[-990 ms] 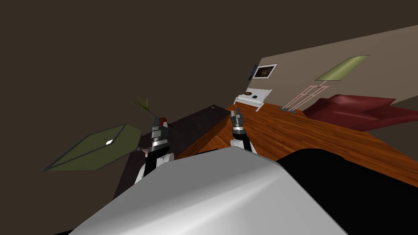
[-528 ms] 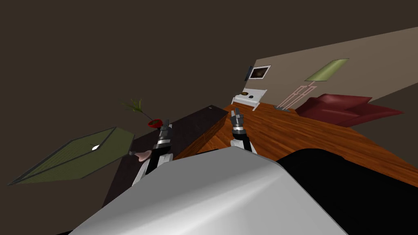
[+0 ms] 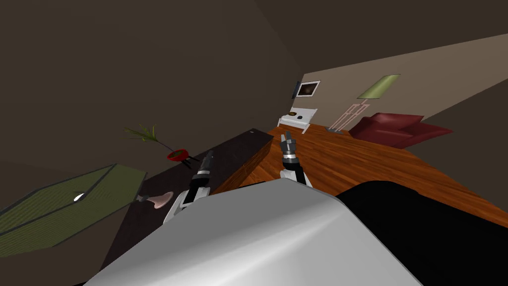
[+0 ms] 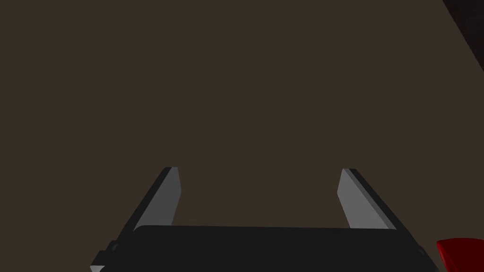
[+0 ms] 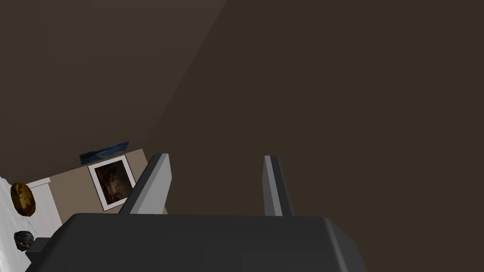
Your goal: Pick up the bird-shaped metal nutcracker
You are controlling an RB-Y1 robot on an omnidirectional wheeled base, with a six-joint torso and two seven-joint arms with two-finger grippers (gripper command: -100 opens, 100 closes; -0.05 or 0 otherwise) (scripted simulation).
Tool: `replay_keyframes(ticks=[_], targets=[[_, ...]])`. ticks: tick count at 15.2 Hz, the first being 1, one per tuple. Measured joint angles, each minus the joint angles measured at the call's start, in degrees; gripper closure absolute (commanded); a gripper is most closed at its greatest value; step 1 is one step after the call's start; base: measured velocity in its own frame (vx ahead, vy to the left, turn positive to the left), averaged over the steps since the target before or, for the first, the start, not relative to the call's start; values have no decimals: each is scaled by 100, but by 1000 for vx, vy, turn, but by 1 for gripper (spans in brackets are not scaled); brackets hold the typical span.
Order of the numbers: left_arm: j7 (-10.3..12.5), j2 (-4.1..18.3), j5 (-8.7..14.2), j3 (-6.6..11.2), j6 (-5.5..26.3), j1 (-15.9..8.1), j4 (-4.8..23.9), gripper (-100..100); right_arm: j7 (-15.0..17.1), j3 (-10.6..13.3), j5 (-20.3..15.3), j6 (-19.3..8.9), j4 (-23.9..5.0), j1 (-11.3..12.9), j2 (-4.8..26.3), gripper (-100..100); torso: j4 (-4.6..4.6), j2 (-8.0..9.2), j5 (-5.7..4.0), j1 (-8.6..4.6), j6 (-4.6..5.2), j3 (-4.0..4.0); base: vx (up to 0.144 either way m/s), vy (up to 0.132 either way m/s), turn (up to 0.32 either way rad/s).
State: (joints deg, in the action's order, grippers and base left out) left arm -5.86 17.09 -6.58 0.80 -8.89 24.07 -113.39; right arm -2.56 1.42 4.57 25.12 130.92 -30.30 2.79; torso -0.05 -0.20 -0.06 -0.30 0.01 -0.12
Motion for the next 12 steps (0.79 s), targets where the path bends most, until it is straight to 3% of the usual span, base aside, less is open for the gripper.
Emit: replay_keyframes(ticks=[6, 12], targets=[[76, 315, -241, -46, 547, -204, 557, -100, 0, 0, 0, 0, 0, 0, 0, 0, -1, -1, 0, 0, 0, -1, 49, -64, -91], [103, 455, -496, -101, 899, -399, 1230, -100, 0, 0, 0, 0, 0, 0, 0, 0, -1, -8, 1, 1, 2, -4, 63, -56, -108]])
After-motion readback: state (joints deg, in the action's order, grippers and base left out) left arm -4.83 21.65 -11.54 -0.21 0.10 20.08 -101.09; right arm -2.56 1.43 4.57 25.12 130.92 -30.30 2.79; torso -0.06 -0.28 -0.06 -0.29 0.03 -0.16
